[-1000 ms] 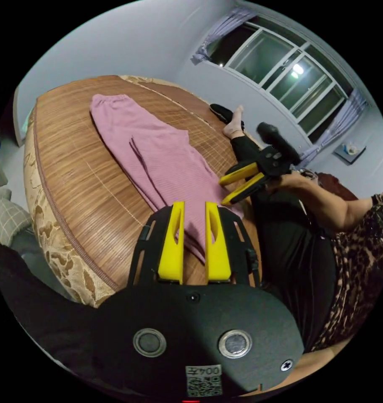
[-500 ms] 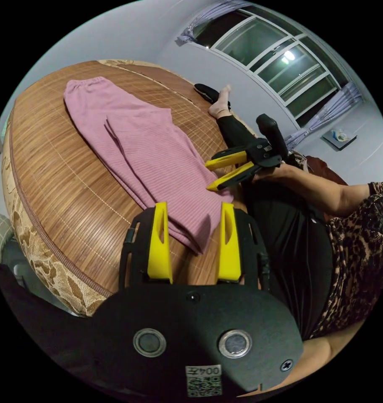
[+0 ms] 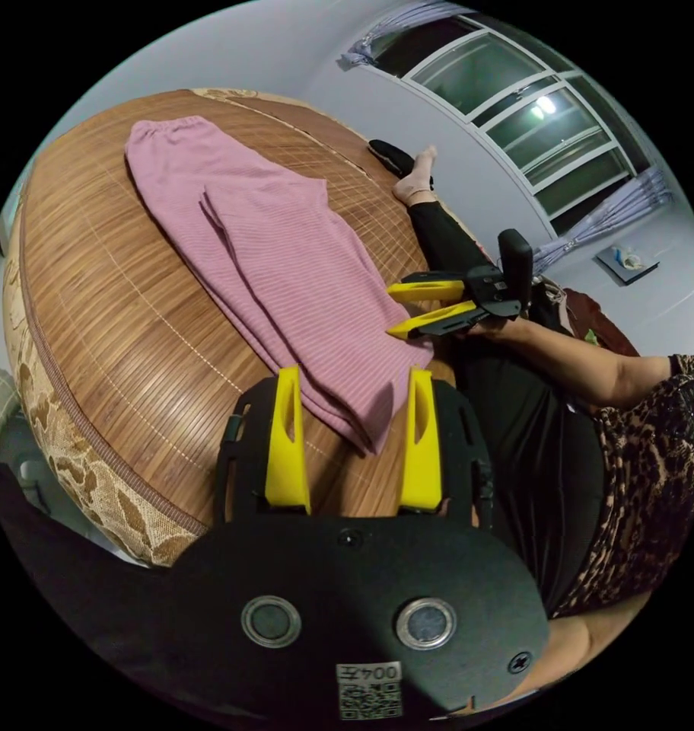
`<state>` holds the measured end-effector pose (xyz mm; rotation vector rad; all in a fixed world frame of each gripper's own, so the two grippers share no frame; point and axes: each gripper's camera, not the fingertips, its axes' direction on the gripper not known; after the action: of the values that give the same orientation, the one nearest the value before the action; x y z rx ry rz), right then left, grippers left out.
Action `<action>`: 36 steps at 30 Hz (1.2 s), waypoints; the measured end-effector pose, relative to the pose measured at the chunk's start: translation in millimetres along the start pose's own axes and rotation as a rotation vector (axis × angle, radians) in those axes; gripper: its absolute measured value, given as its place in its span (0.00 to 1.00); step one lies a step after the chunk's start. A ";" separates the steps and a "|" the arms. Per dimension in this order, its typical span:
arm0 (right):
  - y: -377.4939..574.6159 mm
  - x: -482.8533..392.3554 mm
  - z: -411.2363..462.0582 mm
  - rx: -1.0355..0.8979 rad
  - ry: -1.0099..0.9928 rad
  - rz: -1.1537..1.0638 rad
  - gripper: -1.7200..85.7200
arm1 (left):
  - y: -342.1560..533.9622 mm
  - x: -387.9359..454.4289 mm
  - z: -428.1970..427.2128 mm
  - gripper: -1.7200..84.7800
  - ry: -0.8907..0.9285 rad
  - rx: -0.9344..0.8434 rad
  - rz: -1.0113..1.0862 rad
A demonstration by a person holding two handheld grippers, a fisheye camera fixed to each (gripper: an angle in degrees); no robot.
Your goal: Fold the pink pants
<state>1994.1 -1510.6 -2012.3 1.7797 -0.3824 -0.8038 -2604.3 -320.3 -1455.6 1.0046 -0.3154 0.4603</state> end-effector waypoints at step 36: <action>-107.2 27.6 1.7 -0.224 -0.263 0.306 0.12 | -10.9 85.3 -6.2 0.24 -0.115 -0.055 0.322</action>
<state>1999.1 -1490.7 -2121.1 1.3696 -0.6926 -0.8266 -2525.1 -300.8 -1427.7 0.9316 -0.5956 0.6824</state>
